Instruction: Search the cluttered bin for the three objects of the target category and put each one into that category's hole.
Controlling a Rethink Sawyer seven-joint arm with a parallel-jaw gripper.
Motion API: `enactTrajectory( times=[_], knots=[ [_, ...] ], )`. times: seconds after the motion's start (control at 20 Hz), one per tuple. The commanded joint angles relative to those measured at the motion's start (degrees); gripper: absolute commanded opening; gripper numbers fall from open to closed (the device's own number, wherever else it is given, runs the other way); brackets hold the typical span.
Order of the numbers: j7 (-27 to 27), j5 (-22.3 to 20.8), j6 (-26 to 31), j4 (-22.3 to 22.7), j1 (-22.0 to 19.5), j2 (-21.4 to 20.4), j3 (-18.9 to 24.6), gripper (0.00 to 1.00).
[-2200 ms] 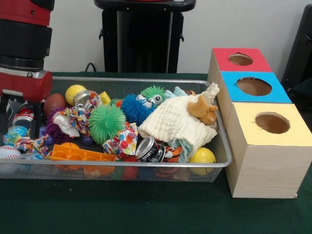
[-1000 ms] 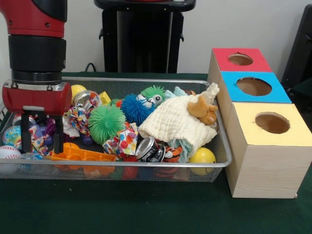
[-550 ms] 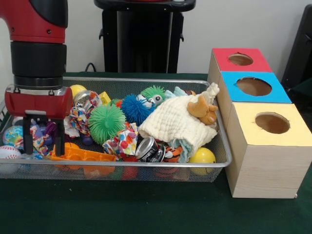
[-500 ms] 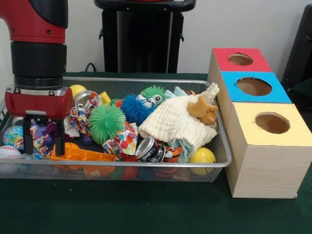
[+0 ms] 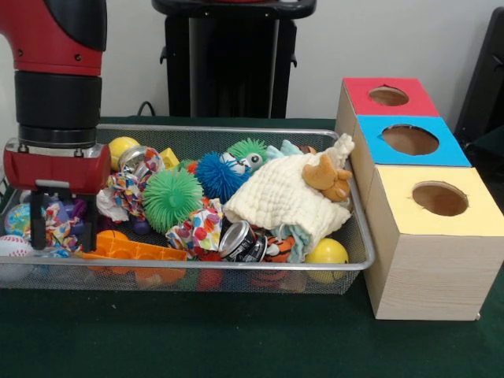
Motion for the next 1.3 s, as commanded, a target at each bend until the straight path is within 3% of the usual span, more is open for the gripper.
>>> enactTrajectory(
  times=[0.05,0.6,1.3],
  knots=[
    [-16.88,-5.04,5.23,0.98,-0.49,1.82,1.77,1.0],
    [-17.22,-8.05,5.18,0.3,-1.33,3.98,1.72,1.0],
    [-23.86,-9.95,6.36,-2.65,-5.7,8.18,5.01,1.0]
  ],
)
